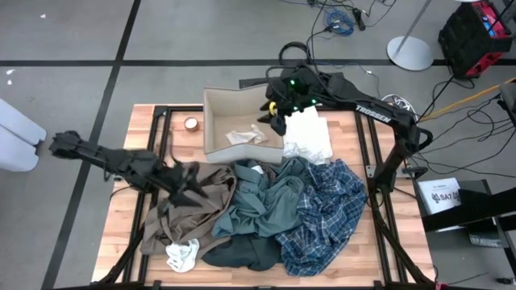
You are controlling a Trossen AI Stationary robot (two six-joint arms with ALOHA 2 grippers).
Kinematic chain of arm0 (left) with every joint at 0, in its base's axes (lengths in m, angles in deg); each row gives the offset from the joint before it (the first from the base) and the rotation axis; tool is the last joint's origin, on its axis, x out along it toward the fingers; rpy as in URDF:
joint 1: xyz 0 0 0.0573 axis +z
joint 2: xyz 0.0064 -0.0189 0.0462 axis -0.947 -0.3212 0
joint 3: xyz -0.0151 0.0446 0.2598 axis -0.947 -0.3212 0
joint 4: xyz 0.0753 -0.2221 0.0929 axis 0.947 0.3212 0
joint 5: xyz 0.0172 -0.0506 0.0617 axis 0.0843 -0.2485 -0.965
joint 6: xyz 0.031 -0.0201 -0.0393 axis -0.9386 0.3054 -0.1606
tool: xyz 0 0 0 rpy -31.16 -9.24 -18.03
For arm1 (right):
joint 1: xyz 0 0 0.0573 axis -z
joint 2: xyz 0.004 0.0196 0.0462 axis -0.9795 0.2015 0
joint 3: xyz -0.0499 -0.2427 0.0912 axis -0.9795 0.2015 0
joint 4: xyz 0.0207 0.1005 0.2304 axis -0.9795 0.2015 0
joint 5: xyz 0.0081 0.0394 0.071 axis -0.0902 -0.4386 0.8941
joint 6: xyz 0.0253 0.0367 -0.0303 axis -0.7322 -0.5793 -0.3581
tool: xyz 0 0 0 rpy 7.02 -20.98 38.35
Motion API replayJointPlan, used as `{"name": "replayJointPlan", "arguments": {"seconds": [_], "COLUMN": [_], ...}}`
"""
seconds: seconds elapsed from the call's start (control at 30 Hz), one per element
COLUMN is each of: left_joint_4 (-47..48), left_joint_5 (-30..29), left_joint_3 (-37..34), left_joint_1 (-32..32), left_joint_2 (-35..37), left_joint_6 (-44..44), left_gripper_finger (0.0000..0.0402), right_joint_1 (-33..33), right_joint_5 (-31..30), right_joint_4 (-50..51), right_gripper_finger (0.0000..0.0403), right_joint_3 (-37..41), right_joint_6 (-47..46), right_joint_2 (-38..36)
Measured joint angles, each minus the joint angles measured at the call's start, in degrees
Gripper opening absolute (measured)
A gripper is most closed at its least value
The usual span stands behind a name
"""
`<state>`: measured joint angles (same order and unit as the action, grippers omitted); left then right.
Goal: Sort clothes
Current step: Put the white sock into the laundry bin
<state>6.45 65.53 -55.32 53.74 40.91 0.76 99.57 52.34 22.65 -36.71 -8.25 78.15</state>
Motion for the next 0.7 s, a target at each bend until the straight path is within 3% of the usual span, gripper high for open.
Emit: {"name": "replayJointPlan", "arguments": {"seconds": [0.3,0.47,0.6,0.7], "left_joint_4": [3.3,19.8,31.4,35.2], "left_joint_5": [0.2,-0.1,-2.0,-1.8], "left_joint_3": [10.5,19.4,20.6,20.6], "left_joint_1": [-11.9,-16.9,-21.1,-25.0], "left_joint_2": [-12.6,-18.3,-21.5,-24.5], "left_joint_6": [21.1,34.5,50.3,60.5], "left_gripper_finger": [0.0136,0.0120,0.0116,0.0116], "right_joint_1": [-4.2,-6.2,-7.4,-8.2], "right_joint_5": [-0.2,-0.2,-0.3,-0.3], "right_joint_4": [9.6,10.9,12.3,13.2], "right_gripper_finger": [0.0203,0.0203,0.0203,0.0203], "right_joint_3": [0.0,0.0,0.0,0.0], "right_joint_6": [2.9,3.8,4.9,6.2], "right_joint_2": [0.0,0.1,0.1,0.1]}}
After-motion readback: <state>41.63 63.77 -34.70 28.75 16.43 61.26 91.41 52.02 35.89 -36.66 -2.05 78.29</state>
